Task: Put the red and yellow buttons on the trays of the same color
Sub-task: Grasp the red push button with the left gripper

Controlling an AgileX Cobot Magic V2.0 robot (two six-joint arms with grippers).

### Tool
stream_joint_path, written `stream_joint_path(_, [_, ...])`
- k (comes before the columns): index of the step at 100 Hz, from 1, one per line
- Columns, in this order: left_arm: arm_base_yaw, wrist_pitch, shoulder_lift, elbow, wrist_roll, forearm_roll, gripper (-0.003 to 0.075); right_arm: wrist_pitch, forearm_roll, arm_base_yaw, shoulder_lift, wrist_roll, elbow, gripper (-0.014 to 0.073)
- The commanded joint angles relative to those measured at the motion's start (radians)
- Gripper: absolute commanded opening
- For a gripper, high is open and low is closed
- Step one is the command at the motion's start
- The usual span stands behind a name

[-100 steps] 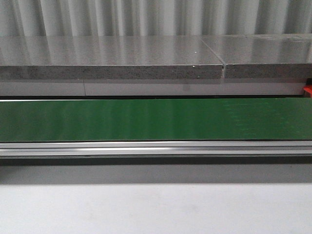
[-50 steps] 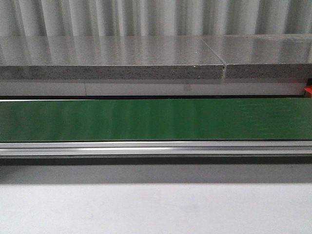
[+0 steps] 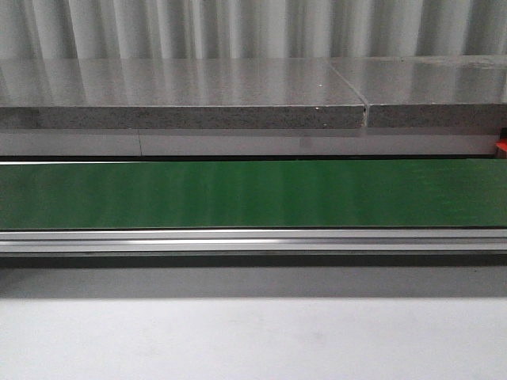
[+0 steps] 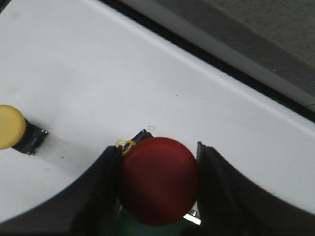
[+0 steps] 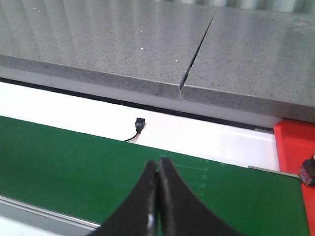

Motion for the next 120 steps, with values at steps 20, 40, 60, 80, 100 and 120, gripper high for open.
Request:
stream_joint_path(20, [-0.064, -0.099, -0.239, 0.154, 0.022, -0.008, -0.0021, -0.045, 0.02, -0.001, 0.002, -0.003, -0.025, -0.0068])
stream_joint_path(40, [-0.071, -0.129, -0.314, 0.303, 0.023, -0.011, -0.002, -0.045, 0.02, -0.001, 0.002, -0.003, -0.025, -0.0068])
stream_joint_path(60, [-0.071, -0.153, -0.3, 0.338, 0.023, -0.019, -0.0021, -0.045, 0.02, -0.001, 0.002, -0.003, -0.025, -0.0068])
stream_joint_path(80, [-0.071, -0.159, -0.283, 0.34, 0.023, -0.019, -0.0021, -0.045, 0.02, -0.001, 0.002, -0.003, -0.025, -0.0068])
stream_joint_path(100, [-0.071, -0.185, -0.283, 0.388, 0.023, -0.037, -0.0021, -0.045, 0.02, -0.001, 0.002, -0.003, -0.025, -0.0068])
stream_joint_path(120, [-0.071, -0.196, -0.283, 0.425, 0.023, -0.037, -0.002, -0.045, 0.02, -0.001, 0.002, -0.003, -0.025, -0.0068])
